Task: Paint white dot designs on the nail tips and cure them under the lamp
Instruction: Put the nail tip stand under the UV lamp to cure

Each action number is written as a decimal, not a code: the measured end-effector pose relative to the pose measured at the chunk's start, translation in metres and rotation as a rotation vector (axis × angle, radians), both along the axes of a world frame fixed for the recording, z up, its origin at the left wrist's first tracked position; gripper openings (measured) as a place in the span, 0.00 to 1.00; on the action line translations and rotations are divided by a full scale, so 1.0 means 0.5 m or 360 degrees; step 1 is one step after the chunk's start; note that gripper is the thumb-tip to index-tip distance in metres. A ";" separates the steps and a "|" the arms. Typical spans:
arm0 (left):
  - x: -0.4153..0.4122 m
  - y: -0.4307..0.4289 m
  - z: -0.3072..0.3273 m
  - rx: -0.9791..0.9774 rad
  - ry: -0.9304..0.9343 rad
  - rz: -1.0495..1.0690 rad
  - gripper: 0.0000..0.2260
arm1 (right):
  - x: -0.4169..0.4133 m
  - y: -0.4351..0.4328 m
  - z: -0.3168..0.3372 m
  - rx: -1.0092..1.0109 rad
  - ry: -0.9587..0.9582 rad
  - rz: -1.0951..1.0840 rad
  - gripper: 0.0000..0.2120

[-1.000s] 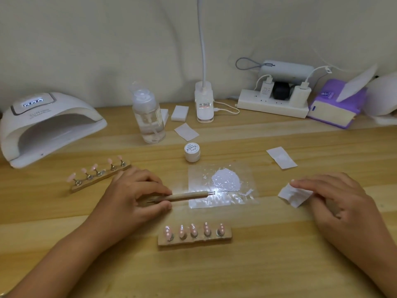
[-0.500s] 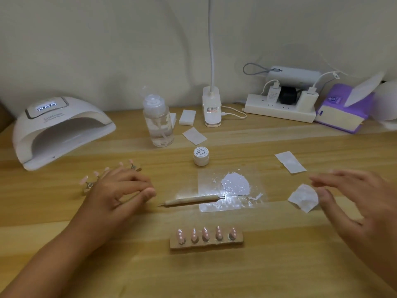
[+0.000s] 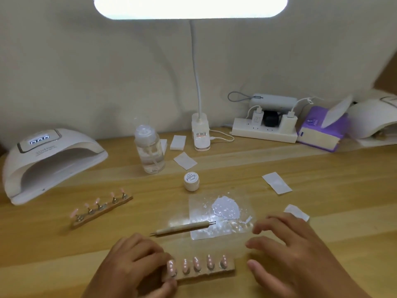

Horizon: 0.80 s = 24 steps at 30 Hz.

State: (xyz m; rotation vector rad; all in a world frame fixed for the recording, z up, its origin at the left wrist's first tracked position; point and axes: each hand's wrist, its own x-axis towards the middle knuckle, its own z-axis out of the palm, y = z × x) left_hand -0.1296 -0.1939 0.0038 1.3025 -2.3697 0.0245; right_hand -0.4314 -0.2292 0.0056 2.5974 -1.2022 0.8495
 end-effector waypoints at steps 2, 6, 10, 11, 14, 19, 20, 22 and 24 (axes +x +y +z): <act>-0.001 -0.006 0.007 0.0070 -0.0001 -0.0073 0.20 | -0.018 -0.003 -0.003 0.0026 -0.0076 -0.0048 0.20; -0.008 -0.021 0.027 0.0129 -0.0072 -0.0093 0.22 | -0.093 -0.019 0.025 0.0095 -0.0179 -0.0166 0.28; -0.079 -0.061 0.059 0.0046 -0.0135 -0.0079 0.25 | -0.215 -0.056 0.092 0.0171 -0.0225 -0.0503 0.17; -0.111 -0.073 0.066 0.0033 -0.0039 -0.0107 0.24 | -0.246 -0.068 0.106 0.0217 -0.0219 -0.0590 0.11; -0.240 -0.113 0.064 0.0021 0.0298 -0.0230 0.10 | -0.333 -0.126 0.146 0.0538 -0.0132 -0.0871 0.06; -0.481 -0.178 0.060 0.0449 0.0443 0.0150 0.06 | -0.468 -0.251 0.162 0.0992 0.0056 -0.1328 0.07; -0.518 -0.191 0.058 0.0517 0.0397 0.0196 0.08 | -0.491 -0.273 0.152 0.1044 0.0065 -0.1406 0.11; -0.581 -0.211 0.035 0.0447 0.0282 0.0286 0.10 | -0.529 -0.312 0.131 0.1077 -0.0021 -0.1524 0.14; -0.629 -0.225 0.017 0.0415 0.0252 0.0271 0.10 | -0.554 -0.347 0.114 0.1066 -0.0179 -0.1606 0.12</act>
